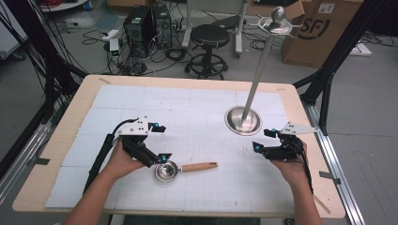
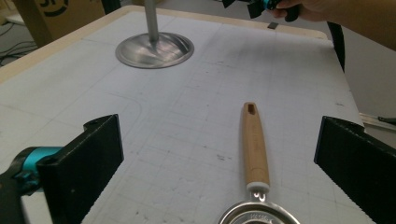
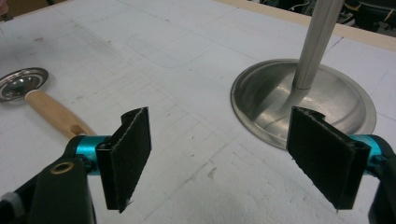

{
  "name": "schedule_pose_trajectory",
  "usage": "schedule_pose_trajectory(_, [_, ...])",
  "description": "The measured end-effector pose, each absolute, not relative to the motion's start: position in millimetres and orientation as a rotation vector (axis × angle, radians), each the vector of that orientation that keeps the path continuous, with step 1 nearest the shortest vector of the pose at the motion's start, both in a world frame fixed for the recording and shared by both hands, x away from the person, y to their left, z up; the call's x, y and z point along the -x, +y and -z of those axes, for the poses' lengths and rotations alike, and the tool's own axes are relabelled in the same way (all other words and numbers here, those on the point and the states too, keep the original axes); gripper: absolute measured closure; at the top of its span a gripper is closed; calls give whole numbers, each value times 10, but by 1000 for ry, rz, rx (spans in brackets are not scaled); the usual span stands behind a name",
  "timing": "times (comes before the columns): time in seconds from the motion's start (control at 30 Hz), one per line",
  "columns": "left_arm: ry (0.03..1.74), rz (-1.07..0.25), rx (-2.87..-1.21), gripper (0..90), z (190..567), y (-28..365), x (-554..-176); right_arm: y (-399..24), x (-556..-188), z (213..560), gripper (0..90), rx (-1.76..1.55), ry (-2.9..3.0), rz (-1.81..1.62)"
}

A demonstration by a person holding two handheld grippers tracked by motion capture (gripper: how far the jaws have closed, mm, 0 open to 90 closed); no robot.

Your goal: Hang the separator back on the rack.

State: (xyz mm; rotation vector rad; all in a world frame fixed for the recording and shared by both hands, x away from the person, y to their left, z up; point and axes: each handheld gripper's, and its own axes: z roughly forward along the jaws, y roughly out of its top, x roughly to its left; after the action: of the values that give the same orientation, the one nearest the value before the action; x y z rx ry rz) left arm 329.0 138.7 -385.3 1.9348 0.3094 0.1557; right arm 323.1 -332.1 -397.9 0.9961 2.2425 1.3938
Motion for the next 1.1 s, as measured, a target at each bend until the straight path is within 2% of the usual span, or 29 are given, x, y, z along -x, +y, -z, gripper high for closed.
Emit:
schedule_pose_trajectory(0.5, [281, -91, -1978, 19, 3897, 1036, -3282, -3305, -3242, 3996, 209, -997, 2258, -1380])
schedule_pose_trajectory(0.97, [293, -46, -2096, 21, 4024, 750, -3290, -3296, -3246, 4004, 209, -996, 2265, -1374])
schedule_pose_trajectory(1.1, [300, -39, -2122, 95, 4032, 725, -3311, -3303, -3247, 4004, 209, -996, 2265, -1377])
